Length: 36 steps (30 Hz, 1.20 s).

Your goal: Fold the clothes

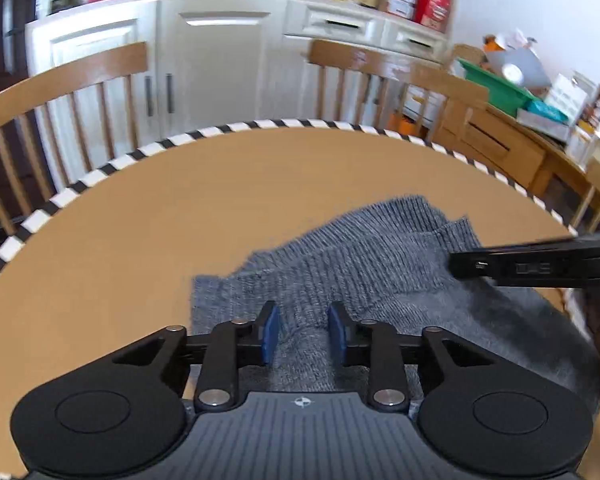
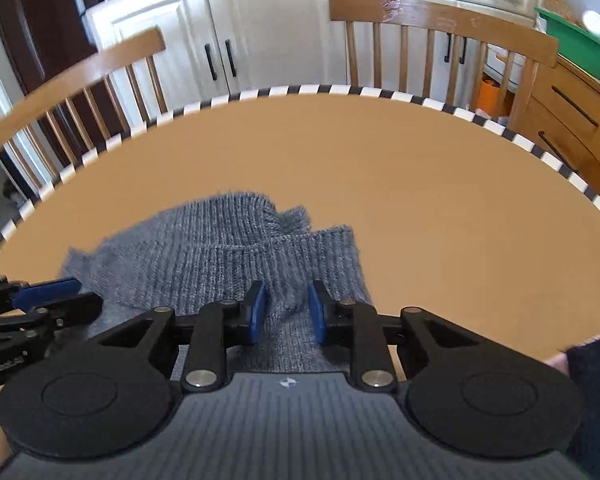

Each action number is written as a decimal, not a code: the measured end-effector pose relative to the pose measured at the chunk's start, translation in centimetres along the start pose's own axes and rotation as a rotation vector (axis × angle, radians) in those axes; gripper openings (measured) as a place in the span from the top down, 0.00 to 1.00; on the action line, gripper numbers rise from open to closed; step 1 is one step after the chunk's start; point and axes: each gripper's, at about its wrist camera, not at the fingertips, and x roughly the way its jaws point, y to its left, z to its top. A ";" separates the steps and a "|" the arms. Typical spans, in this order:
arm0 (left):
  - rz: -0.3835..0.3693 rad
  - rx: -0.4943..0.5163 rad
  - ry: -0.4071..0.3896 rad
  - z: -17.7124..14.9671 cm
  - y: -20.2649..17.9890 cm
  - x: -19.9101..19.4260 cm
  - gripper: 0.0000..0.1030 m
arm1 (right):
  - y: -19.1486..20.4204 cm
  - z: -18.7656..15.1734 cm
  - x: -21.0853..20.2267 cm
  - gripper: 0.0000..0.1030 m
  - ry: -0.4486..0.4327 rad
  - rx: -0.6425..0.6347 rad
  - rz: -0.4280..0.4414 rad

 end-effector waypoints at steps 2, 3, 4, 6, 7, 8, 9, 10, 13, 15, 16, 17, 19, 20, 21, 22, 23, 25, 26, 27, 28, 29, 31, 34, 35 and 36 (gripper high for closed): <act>0.006 -0.073 -0.016 -0.5 0.9 -2.5 0.68 | -0.6 -0.3 -3.2 0.74 -0.065 0.032 0.032; 0.006 -0.111 -0.019 -1.2 1.2 -4.0 0.64 | -0.9 -1.1 -5.0 0.70 -0.095 0.033 0.037; 0.004 -0.143 -0.019 -2.0 1.4 -5.3 0.56 | -1.3 -2.0 -6.7 0.65 -0.120 0.032 0.040; -0.001 -0.191 0.019 -4.3 1.2 -7.2 0.53 | -2.1 -4.4 -9.0 0.46 -0.123 0.046 0.026; -0.004 -0.214 0.044 -5.6 1.0 -8.2 0.49 | -2.6 -5.7 -9.6 0.41 -0.114 0.062 0.017; -0.004 -0.238 0.068 -6.7 0.8 -8.7 0.45 | -3.0 -6.8 -9.7 0.34 -0.094 0.087 0.008; -0.001 -0.264 0.093 -7.6 0.5 -8.6 0.42 | -3.4 -7.8 -9.6 0.33 -0.069 0.116 0.004; 0.002 -0.290 0.117 -8.5 0.3 -8.5 0.39 | -3.9 -8.5 -9.0 0.33 -0.035 0.154 0.013; 0.058 -0.265 0.113 -9.3 -0.8 -7.4 0.36 | -5.0 -10.1 -7.2 0.53 0.026 0.278 0.076; 0.093 -0.252 0.114 -9.0 -1.3 -6.8 0.46 | -5.0 -10.5 -7.2 0.62 0.019 0.297 0.069; 0.108 -0.250 0.118 -8.8 -1.5 -6.6 0.58 | -4.9 -10.7 -7.4 0.64 0.019 0.297 0.067; 0.123 -0.253 0.124 -8.7 -1.6 -6.5 0.66 | -4.8 -10.9 -7.7 0.66 0.019 0.297 0.065; 0.131 -0.273 0.143 -8.7 -1.5 -6.8 0.71 | -4.7 -11.3 -8.0 0.69 0.023 0.294 0.066; 0.133 -0.277 0.152 -8.6 -1.5 -7.0 0.72 | -4.7 -11.4 -8.2 0.71 0.029 0.288 0.067; 0.138 -0.272 0.162 -8.6 -1.6 -7.3 0.72 | -4.7 -11.6 -8.5 0.71 0.036 0.280 0.068; 0.143 -0.268 0.171 -8.9 -1.7 -7.6 0.72 | -4.7 -11.9 -8.8 0.71 0.045 0.272 0.071; 0.146 -0.266 0.182 -9.2 -1.8 -7.8 0.72 | -4.7 -12.4 -9.2 0.71 0.054 0.266 0.078; 0.145 -0.271 0.204 -10.1 -2.1 -8.3 0.72 | -4.5 -12.8 -9.6 0.71 0.071 0.255 0.096; 0.141 -0.279 0.214 -10.8 -2.1 -9.0 0.72 | -4.5 -13.5 -10.3 0.71 0.078 0.248 0.107; 0.138 -0.281 0.221 -11.4 -2.1 -9.8 0.72 | -4.5 -14.1 -10.9 0.71 0.086 0.239 0.117; 0.135 -0.283 0.228 -12.1 -2.1 -10.5 0.72 | -4.5 -14.7 -11.6 0.71 0.093 0.228 0.126; 0.135 -0.283 0.233 -12.8 -2.3 -11.3 0.71 | -4.4 -15.4 -12.3 0.71 0.100 0.218 0.134; 0.137 -0.286 0.245 -14.4 -2.6 -12.9 0.71 | -4.3 -16.8 -13.8 0.71 0.113 0.199 0.147; 0.141 -0.302 0.256 -16.4 -3.3 -15.1 0.71 | -4.1 -19.0 -16.0 0.71 0.133 0.174 0.162; 0.145 -0.307 0.256 -17.0 -3.5 -15.6 0.70 | -4.1 -19.5 -16.7 0.71 0.140 0.171 0.168; 0.148 -0.312 0.256 -17.5 -3.7 -16.1 0.70 | -4.2 -20.1 -17.3 0.71 0.146 0.169 0.174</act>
